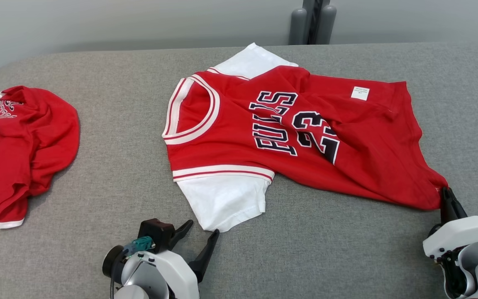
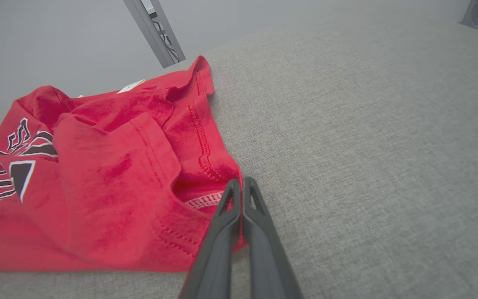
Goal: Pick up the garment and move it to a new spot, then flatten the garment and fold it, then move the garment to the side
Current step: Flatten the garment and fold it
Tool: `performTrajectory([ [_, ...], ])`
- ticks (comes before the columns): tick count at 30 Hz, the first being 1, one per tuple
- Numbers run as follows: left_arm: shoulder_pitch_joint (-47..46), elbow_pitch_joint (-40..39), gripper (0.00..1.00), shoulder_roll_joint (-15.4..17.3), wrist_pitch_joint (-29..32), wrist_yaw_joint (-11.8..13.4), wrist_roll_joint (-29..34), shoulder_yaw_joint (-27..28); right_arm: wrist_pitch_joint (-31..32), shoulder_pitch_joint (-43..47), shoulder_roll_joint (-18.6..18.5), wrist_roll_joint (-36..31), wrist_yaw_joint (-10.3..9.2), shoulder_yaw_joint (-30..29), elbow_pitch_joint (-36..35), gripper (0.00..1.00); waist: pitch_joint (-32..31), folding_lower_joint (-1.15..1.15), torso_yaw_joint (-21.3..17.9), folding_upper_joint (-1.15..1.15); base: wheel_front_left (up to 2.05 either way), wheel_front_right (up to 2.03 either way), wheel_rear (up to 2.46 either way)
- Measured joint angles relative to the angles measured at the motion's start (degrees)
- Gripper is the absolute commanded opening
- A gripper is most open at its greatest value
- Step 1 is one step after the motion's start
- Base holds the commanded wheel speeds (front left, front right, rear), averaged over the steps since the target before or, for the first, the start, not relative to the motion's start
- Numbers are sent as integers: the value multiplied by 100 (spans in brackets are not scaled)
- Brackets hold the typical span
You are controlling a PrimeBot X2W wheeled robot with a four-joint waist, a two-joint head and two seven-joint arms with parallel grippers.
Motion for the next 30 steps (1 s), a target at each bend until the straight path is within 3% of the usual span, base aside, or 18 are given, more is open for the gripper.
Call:
performTrajectory([
  [12,-117,127,100,-25,42,-23,-18,-198,24,-59,15,-1,0,10,-1,0,28,0,-60,0,0,0,0],
  [13,-129,151,80,-24,49,-25,-25,-223,33,-59,16,-1,0,10,-1,0,29,0,-61,0,0,0,0],
  [14,-133,172,35,-24,62,-30,-32,-254,33,-59,16,-1,0,11,-2,0,30,0,-61,0,0,0,0],
  [15,-134,181,0,-25,60,-32,-36,-275,40,-59,16,-1,0,14,-2,0,30,0,-60,0,0,0,0],
  [24,-90,-225,0,186,67,-92,-587,-365,99,-27,5,53,0,23,-30,0,-47,0,-11,0,0,0,0],
  [30,-16,-1328,0,603,111,-100,-1474,-778,240,27,-9,169,0,10,-86,0,-164,0,31,0,0,0,0],
])
